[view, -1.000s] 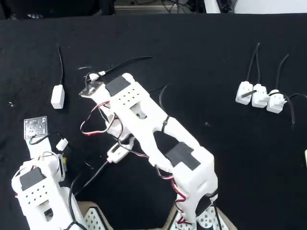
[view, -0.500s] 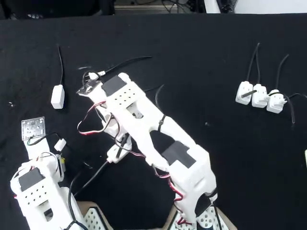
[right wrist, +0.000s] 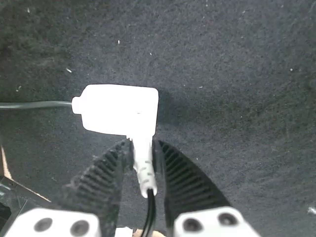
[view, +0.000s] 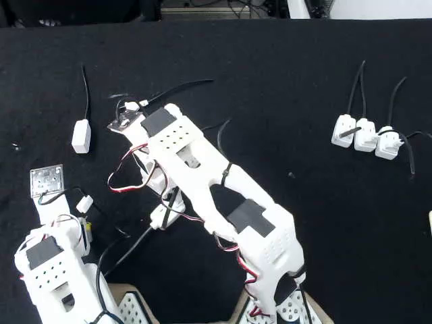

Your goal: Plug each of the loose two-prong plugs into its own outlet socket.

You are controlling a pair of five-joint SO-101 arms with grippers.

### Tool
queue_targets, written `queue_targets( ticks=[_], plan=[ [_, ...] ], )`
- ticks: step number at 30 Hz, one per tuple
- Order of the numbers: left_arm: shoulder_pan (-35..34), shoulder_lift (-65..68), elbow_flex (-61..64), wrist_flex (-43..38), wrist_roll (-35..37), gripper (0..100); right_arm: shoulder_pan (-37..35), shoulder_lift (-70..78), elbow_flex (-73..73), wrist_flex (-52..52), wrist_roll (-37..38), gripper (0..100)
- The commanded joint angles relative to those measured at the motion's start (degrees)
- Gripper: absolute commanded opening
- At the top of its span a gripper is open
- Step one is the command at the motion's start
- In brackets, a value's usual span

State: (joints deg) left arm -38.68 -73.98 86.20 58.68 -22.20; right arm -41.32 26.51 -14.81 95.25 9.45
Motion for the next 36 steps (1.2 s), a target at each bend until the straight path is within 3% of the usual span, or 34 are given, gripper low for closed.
queue_targets(
  ticks=[1,27,33,36],
  plan=[
    [-0.7,-0.1,-0.7,-0.3,0.4,18,-1.3,0.3,-1.4,-1.4,-0.6,1.0],
    [-0.8,-0.1,-0.7,-0.3,0.4,18,-2.4,2.9,2.9,-10.3,-1.5,1.4],
    [-0.8,-0.1,-0.7,-0.3,0.4,18,-3.0,0.0,3.0,-11.1,0.9,17.0],
    [-0.8,-0.1,-0.7,-0.3,0.4,18,-4.0,-3.6,3.1,-9.9,3.8,18.0]
  ],
)
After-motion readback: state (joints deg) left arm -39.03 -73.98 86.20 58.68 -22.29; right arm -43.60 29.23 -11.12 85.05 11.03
